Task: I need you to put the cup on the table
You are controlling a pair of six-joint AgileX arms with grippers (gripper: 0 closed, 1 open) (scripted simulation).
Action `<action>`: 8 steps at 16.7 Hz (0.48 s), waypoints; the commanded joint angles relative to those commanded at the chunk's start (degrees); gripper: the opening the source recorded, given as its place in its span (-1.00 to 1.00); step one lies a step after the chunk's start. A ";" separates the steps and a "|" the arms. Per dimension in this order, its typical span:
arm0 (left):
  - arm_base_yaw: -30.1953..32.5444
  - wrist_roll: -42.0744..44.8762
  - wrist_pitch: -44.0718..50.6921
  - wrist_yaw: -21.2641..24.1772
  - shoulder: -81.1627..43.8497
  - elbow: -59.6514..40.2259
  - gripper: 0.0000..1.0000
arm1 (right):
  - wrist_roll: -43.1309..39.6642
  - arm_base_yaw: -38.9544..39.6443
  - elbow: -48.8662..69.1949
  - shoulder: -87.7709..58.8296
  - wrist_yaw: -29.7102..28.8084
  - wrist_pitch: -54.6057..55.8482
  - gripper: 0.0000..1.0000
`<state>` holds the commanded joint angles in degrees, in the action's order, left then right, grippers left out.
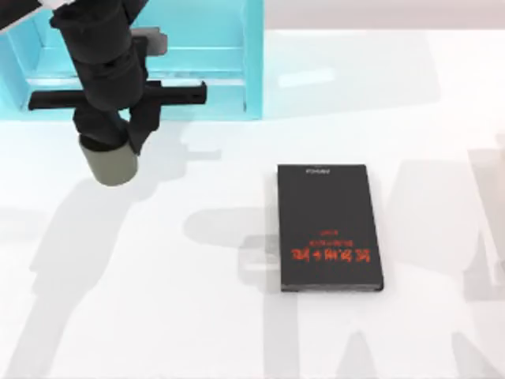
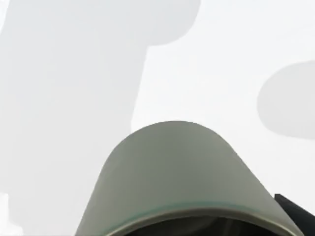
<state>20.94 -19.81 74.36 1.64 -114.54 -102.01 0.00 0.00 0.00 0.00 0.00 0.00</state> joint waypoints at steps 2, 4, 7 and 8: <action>0.19 0.07 -0.13 -0.24 -0.32 0.02 -1.00 | 0.00 0.00 0.00 0.00 0.00 0.00 1.00; -0.14 0.18 -2.30 -0.14 -0.32 2.06 -1.00 | 0.00 0.00 0.00 0.00 0.00 0.00 1.00; -0.75 0.66 -9.43 -0.06 -0.68 8.30 -1.00 | 0.00 0.00 0.00 0.00 0.00 0.00 1.00; -0.91 0.85 -11.49 0.00 -0.95 10.30 -1.00 | 0.00 0.00 0.00 0.00 0.00 0.00 1.00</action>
<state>20.03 -18.96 62.86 1.64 -115.50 -91.71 0.00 0.00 0.00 0.00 0.00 0.00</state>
